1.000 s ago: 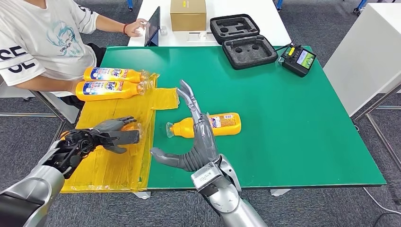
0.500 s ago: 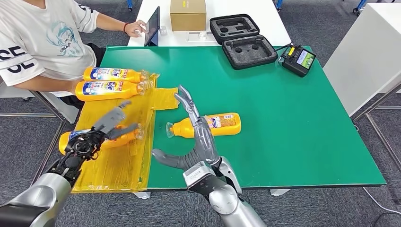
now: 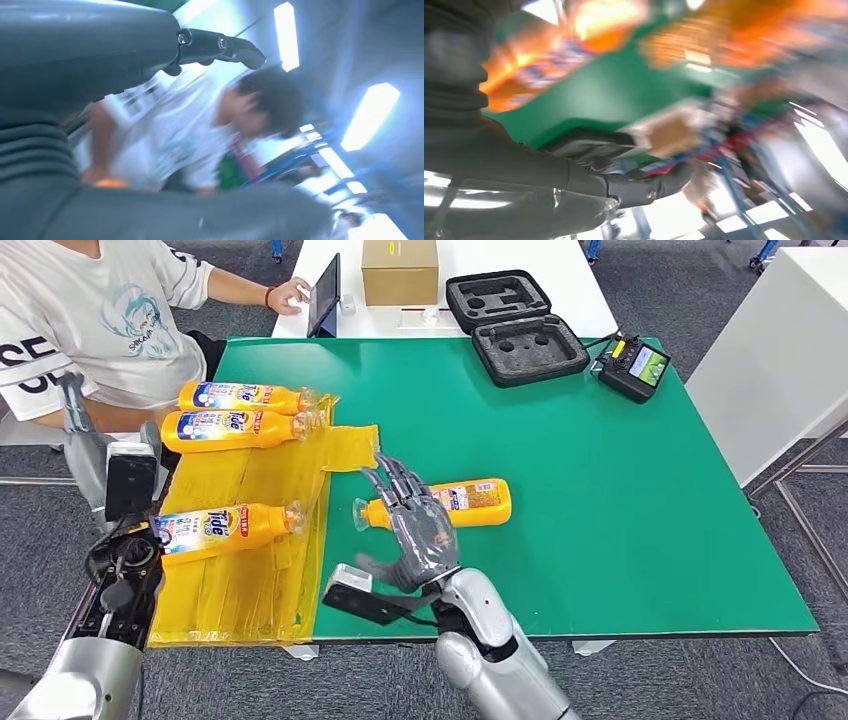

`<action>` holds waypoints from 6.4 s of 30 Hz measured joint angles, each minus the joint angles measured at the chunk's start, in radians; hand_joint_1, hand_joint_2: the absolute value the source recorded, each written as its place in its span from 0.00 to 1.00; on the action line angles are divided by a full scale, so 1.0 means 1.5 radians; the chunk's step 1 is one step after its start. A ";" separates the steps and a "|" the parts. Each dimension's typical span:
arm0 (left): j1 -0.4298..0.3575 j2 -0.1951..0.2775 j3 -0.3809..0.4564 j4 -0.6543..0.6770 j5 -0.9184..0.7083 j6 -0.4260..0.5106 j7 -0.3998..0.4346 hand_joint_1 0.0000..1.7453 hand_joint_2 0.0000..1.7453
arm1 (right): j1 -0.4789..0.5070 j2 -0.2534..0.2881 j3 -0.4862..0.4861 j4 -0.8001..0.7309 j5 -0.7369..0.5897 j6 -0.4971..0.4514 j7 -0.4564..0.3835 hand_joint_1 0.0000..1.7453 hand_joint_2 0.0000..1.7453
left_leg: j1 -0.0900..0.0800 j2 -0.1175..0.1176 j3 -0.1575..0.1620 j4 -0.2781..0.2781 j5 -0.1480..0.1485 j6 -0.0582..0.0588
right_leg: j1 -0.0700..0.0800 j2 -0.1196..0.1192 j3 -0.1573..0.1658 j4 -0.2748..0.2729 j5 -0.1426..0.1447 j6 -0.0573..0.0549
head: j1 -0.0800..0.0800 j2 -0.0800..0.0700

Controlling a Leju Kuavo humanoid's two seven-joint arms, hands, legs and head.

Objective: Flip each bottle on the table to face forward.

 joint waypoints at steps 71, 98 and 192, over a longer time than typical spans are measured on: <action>0.034 -0.049 -0.012 -0.092 0.152 0.006 0.001 0.00 1.00 | -0.346 -0.010 -0.080 0.623 0.096 0.181 -0.093 1.00 1.00 | -0.001 0.000 -0.001 0.001 0.001 0.001 | 0.000 -0.001 0.000 0.000 0.001 0.001 | 0.000 0.000; 0.038 -0.044 -0.013 -0.093 0.179 -0.010 0.001 0.00 1.00 | -0.359 -0.012 -0.106 0.629 -0.003 0.252 -0.188 1.00 1.00 | -0.001 0.000 0.001 0.001 0.001 0.001 | 0.000 -0.001 0.001 0.000 0.001 0.001 | 0.000 0.000; 0.135 -0.070 -0.274 -0.176 0.506 -0.537 0.177 1.00 1.00 | -0.113 0.084 -0.021 0.370 -0.562 0.114 -0.417 1.00 1.00 | 0.000 0.000 -0.002 0.000 0.000 0.001 | 0.000 0.000 -0.002 0.000 0.000 0.001 | 0.000 0.000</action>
